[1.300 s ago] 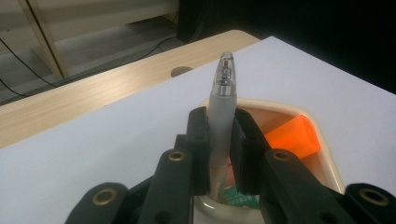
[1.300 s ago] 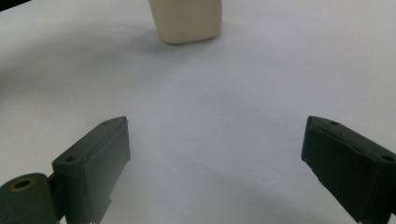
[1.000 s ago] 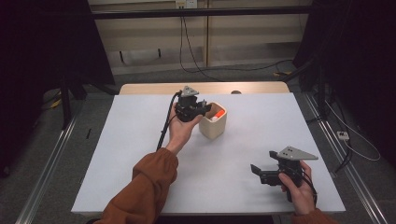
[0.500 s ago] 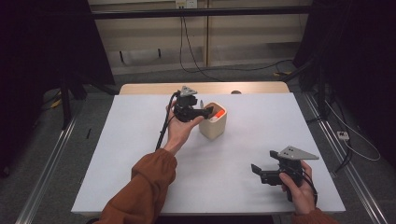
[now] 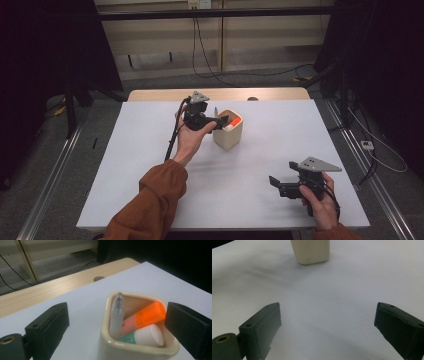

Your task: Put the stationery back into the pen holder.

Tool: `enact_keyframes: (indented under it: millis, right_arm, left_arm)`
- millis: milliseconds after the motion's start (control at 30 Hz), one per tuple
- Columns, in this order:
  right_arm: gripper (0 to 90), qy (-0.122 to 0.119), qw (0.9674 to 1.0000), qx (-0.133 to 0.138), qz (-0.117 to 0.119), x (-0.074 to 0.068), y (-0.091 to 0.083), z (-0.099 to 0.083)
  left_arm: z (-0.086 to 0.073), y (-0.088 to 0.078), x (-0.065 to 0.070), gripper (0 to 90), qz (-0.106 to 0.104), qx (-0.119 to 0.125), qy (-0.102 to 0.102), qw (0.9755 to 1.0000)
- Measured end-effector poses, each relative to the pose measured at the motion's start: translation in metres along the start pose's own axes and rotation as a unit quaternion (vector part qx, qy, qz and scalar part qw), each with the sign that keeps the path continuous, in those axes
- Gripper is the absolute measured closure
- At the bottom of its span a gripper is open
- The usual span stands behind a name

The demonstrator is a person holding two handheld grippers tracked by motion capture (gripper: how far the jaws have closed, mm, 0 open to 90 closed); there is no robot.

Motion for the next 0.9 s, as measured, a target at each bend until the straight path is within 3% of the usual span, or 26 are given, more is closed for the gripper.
enact_keyframes:
  millis: [100,433,767,900]
  right_arm:
    - [5.6,0.004,1.0000,0.003,0.001,0.000,-0.001,0.000]
    - [4.9,0.000,1.0000,0.008,0.000,-0.001,-0.002,0.001]
    - [4.4,0.000,0.9999,0.016,-0.004,-0.001,-0.002,0.002]
    - [4.4,-0.002,0.9999,0.013,-0.005,-0.002,-0.001,0.002]
  left_arm:
    - [-0.002,-0.004,0.000,5.3,-0.003,0.004,-0.001,1.0000]
    - [-0.008,-0.015,0.002,5.2,-0.005,0.000,0.029,0.9996]
    - [-0.012,-0.026,-0.001,5.2,0.001,0.016,0.025,0.9996]
    - [-0.014,-0.034,0.000,5.0,-0.002,0.023,0.035,0.9991]
Point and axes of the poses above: each handheld gripper's, and its own axes: y roughly forward along the jaws, z roughly out of its top, x roughly to its right, the point moved 1 cm from there along y, roughly forward along the jaws, and after that the axes turned 10 degrees about z, right-handed, at the moved point
